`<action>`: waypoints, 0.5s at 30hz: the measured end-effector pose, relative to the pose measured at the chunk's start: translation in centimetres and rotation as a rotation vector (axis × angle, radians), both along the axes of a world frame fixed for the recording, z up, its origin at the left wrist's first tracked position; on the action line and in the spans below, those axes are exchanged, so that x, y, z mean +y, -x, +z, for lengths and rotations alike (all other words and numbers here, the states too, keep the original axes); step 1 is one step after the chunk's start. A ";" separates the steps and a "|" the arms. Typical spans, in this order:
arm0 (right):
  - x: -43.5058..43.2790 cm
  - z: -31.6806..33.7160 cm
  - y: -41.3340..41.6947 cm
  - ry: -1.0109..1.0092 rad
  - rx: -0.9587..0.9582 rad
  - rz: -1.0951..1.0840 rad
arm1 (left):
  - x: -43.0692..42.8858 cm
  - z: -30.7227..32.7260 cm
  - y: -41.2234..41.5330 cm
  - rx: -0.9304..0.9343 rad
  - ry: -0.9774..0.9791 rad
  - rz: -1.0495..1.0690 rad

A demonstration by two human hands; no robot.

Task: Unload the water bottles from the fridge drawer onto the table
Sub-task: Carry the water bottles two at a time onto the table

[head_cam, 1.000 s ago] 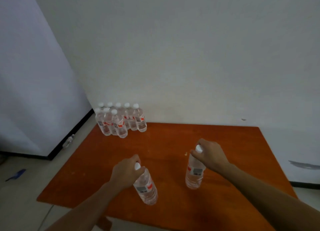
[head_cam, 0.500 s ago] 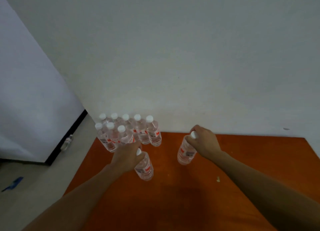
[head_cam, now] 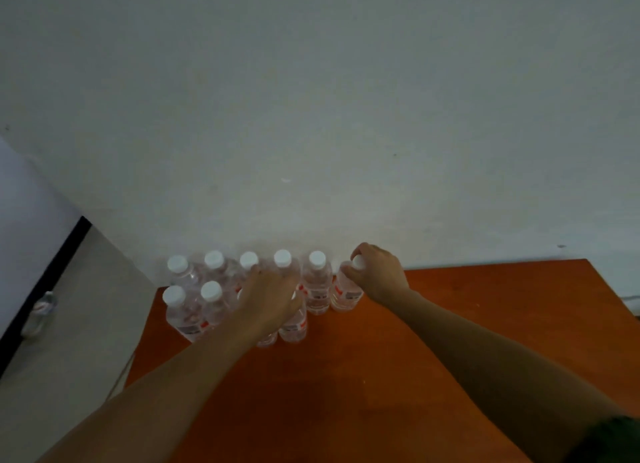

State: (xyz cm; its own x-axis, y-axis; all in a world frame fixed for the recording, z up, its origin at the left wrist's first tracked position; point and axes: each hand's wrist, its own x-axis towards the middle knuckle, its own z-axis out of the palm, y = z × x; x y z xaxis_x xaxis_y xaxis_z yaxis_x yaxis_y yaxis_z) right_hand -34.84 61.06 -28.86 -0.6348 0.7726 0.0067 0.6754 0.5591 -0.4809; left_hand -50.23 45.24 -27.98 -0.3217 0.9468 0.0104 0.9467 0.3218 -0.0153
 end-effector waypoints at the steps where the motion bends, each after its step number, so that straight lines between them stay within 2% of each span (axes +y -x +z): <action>1: -0.1 -0.2 0.7 -0.010 -0.003 0.008 | 0.1 0.0 0.4 0.011 -0.001 -0.004; 8: 0.3 -0.3 1.2 0.071 0.007 0.008 | -0.2 0.0 0.9 -0.031 -0.042 -0.036; 11: 0.6 0.6 -0.9 0.155 0.014 0.002 | 0.5 1.3 0.4 0.005 -0.111 -0.057; 15: 0.6 0.8 -6.6 0.183 0.022 -0.086 | 1.6 3.2 -2.9 -0.070 -0.253 -0.148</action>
State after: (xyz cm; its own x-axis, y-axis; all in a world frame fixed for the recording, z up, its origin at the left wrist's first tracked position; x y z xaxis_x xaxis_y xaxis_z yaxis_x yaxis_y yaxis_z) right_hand -28.22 61.63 -28.06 -0.5679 0.8135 -0.1257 0.7049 0.4017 -0.5845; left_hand -47.30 46.89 -24.81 -0.1886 0.9536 0.2346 0.9795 0.1654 0.1152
